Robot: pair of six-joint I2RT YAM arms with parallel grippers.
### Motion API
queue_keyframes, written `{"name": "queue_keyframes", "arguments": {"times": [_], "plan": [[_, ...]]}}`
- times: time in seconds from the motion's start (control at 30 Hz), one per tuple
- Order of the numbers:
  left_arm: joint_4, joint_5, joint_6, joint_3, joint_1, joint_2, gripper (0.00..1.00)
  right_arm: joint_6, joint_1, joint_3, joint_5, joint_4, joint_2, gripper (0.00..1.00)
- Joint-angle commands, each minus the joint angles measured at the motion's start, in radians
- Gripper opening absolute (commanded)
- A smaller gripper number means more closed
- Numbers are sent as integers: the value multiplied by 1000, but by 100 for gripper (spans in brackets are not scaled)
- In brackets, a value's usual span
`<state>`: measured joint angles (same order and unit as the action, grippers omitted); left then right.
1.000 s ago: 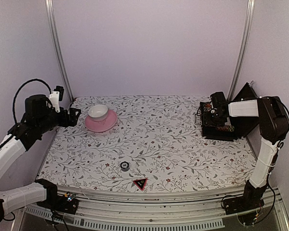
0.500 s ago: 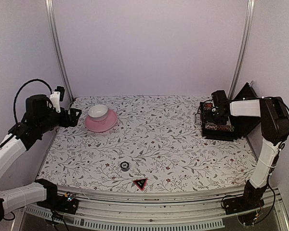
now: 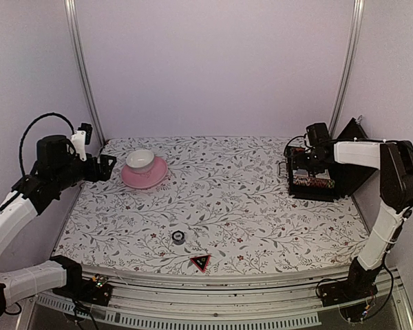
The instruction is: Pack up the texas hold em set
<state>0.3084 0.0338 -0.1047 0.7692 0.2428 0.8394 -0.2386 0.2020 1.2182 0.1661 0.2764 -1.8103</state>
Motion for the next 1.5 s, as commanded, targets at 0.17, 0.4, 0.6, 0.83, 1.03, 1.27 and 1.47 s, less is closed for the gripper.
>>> {"name": "queue_keyframes", "arguments": {"times": [0.17, 0.4, 0.6, 0.83, 1.03, 1.27, 1.47], "plan": [[-15, -6, -4, -17, -13, -1, 97, 13, -4, -53, -165, 71, 249, 89], [72, -49, -116, 15, 76, 35, 85, -23, 5, -138, -301, 177, 506, 91], [108, 23, -304, -44, 317, 34, 84, -80, 47, -253, -393, 207, 677, 94], [84, 100, -491, -132, 591, 114, 84, -134, 49, -403, -424, 198, 834, 97], [-43, 62, -536, -179, 647, 218, 85, -169, 50, -471, -551, 150, 817, 97], [-172, -20, -534, -215, 669, 282, 86, -186, 50, -504, -578, 120, 824, 96], [-144, 19, -503, -143, 718, 447, 85, -195, 50, -508, -585, 111, 816, 96]]}}
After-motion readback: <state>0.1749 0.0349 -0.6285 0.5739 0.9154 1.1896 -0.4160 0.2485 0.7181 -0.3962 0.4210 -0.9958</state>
